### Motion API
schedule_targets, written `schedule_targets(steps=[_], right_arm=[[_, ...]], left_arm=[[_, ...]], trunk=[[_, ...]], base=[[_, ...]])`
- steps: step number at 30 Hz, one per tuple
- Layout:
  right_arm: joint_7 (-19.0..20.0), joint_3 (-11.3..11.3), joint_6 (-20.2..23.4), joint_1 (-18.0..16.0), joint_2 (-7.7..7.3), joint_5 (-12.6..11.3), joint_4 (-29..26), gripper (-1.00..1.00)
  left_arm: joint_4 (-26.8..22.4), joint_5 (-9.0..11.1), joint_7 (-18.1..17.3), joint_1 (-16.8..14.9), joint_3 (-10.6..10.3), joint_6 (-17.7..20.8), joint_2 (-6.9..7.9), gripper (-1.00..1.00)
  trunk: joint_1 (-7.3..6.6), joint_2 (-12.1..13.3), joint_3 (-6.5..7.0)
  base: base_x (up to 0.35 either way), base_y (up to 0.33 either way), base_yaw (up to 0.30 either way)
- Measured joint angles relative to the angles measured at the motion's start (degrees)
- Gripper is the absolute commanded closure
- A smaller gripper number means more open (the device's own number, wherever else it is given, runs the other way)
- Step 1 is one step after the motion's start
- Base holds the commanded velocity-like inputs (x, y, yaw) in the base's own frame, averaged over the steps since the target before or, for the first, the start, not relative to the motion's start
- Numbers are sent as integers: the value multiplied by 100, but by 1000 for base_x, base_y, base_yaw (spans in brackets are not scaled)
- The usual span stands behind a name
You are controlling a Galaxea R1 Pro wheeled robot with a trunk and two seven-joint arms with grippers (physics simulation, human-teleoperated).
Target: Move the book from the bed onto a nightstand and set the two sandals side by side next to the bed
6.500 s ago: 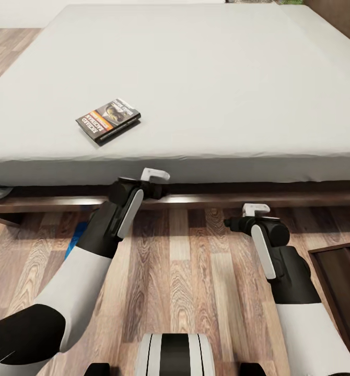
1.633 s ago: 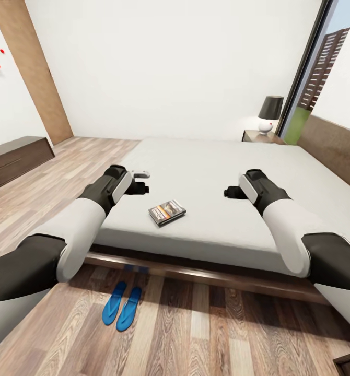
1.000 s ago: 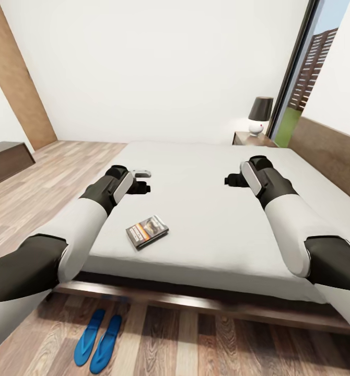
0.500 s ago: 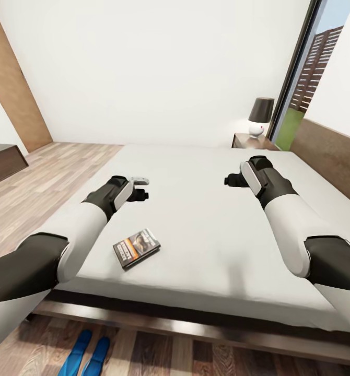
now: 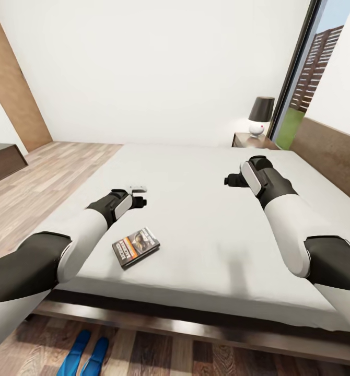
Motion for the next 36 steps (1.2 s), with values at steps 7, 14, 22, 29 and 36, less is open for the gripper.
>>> schedule_targets(steps=[7, 14, 22, 29, 36], right_arm=[[2, 0, 0, 0, 5, 7, -3, -100], [2, 2, 62, 23, 3, 14, -458, -100], [-30, 11, 852, 629, 4, -3, -2729, -100], [-46, 18, 896, 828, 8, 14, -3086, -100], [-49, 19, 896, 845, 9, 19, -3117, -100]], left_arm=[[54, 16, -2, 31, 0, -64, 8, -100], [64, 39, 0, 103, 11, -42, 9, -100], [-4, 39, 1, 111, 67, 466, 2, -100], [-23, 39, 3, 111, 47, 603, 32, -100], [-27, 39, 3, 110, 53, 605, 45, -100]], trunk=[[154, -281, -126], [307, -562, -251], [483, -882, -395], [637, -1163, -521], [747, -1365, -611]], base=[[0, 0, 0], [0, 0, 0], [0, 0, 0], [0, 0, 0], [0, 0, 0]])
